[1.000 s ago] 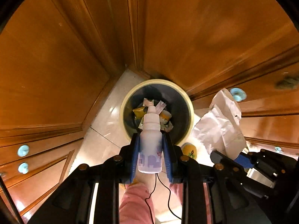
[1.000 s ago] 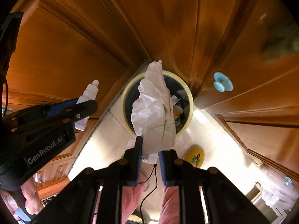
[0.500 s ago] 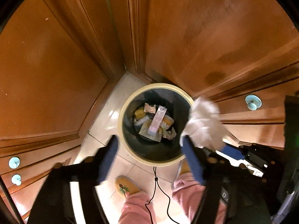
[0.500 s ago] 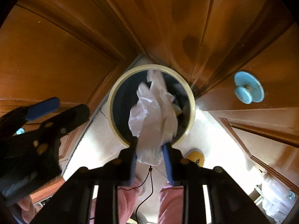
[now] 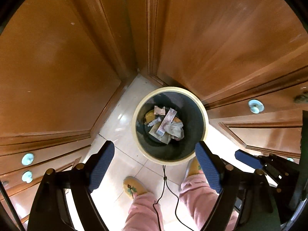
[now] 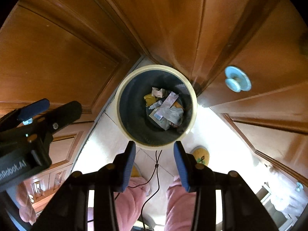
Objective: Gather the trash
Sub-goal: 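Raise both tools back up toward the counter trash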
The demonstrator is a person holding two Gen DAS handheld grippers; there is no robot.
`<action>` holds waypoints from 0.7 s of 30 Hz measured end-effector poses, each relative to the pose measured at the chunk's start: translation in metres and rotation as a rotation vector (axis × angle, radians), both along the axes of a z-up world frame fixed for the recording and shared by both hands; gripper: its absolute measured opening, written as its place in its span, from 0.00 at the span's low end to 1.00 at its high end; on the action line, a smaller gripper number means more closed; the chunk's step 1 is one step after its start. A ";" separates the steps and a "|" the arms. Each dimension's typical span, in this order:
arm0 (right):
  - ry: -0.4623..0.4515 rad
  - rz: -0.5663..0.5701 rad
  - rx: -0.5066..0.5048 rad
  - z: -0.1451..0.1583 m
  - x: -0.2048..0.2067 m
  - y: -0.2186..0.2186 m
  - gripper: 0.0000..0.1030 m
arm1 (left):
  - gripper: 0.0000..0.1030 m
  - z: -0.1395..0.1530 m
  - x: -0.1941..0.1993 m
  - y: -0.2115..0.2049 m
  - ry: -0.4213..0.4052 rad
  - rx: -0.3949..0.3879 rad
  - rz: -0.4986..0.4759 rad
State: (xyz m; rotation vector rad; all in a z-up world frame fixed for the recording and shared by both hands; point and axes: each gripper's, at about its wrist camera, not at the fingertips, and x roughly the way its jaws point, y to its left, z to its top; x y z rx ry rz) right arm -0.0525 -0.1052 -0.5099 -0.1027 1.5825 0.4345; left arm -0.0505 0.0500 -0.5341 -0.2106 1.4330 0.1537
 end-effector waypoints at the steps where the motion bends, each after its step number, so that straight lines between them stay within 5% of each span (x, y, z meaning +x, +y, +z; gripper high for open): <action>1: 0.000 -0.002 -0.001 0.007 -0.002 -0.001 0.40 | 0.82 0.008 -0.002 0.001 0.001 -0.001 0.002; 21: -0.150 -0.006 0.006 0.203 -0.036 -0.024 0.40 | 0.82 0.229 -0.045 -0.012 -0.128 0.031 -0.133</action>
